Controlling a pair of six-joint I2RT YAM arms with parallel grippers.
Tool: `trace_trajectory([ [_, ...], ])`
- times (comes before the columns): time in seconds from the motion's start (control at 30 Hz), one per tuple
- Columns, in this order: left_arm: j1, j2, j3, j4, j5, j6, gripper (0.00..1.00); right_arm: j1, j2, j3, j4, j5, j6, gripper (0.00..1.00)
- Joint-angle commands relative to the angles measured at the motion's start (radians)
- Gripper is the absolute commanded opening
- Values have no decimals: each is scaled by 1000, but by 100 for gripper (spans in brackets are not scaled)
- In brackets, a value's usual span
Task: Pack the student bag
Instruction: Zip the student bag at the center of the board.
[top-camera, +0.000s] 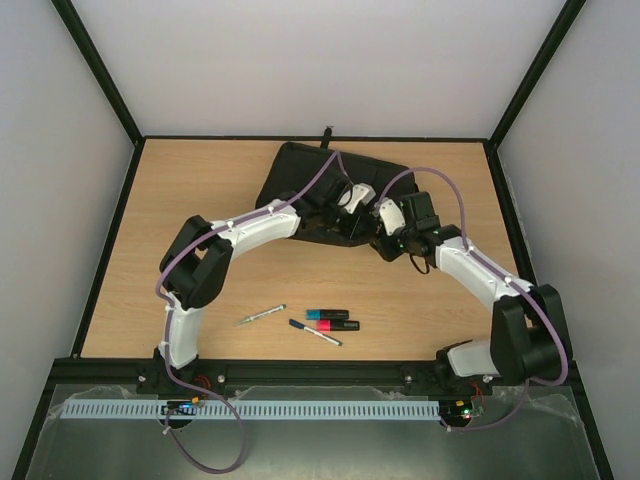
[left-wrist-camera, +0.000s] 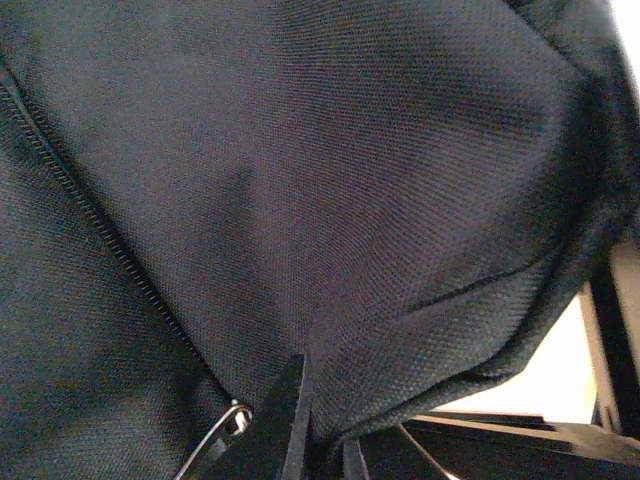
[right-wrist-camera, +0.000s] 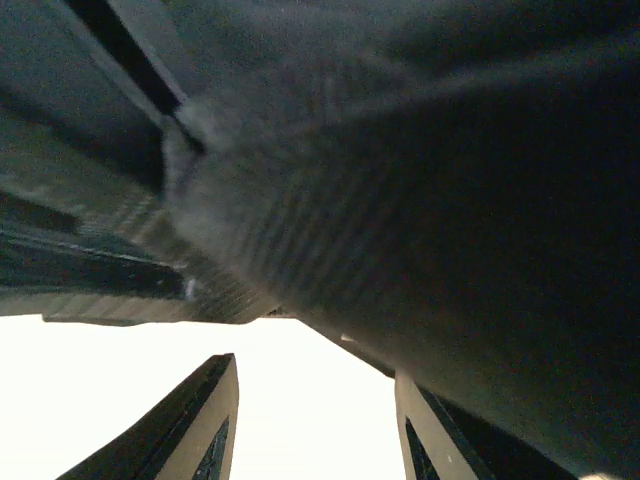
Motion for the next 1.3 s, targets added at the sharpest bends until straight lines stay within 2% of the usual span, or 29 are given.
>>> trace_trajectory([
  [0.0, -7, -75, 8, 94, 133, -27, 2, 7, 43, 20, 72, 23, 17, 45],
  [0.23, -7, -73, 16, 71, 152, -7, 2, 7, 84, 4, 177, 46, -2, 42],
  [0.43, -7, -74, 20, 49, 148, 19, 2, 7, 68, -13, 222, 75, -6, 20],
  [0.67, -6, -74, 25, 35, 131, 24, 2, -20, -13, -34, 218, 138, -22, 13],
  [0.9, -4, -74, 23, 34, 123, 25, 2, -25, -36, -57, 208, 119, -20, 2],
  [1.1, -4, -72, 25, 27, 111, 26, 2, -28, -66, -69, 183, 112, -36, 1],
  [1.27, -4, -75, 37, -19, 16, 53, 2, -61, -72, -44, 88, 94, -80, 1],
])
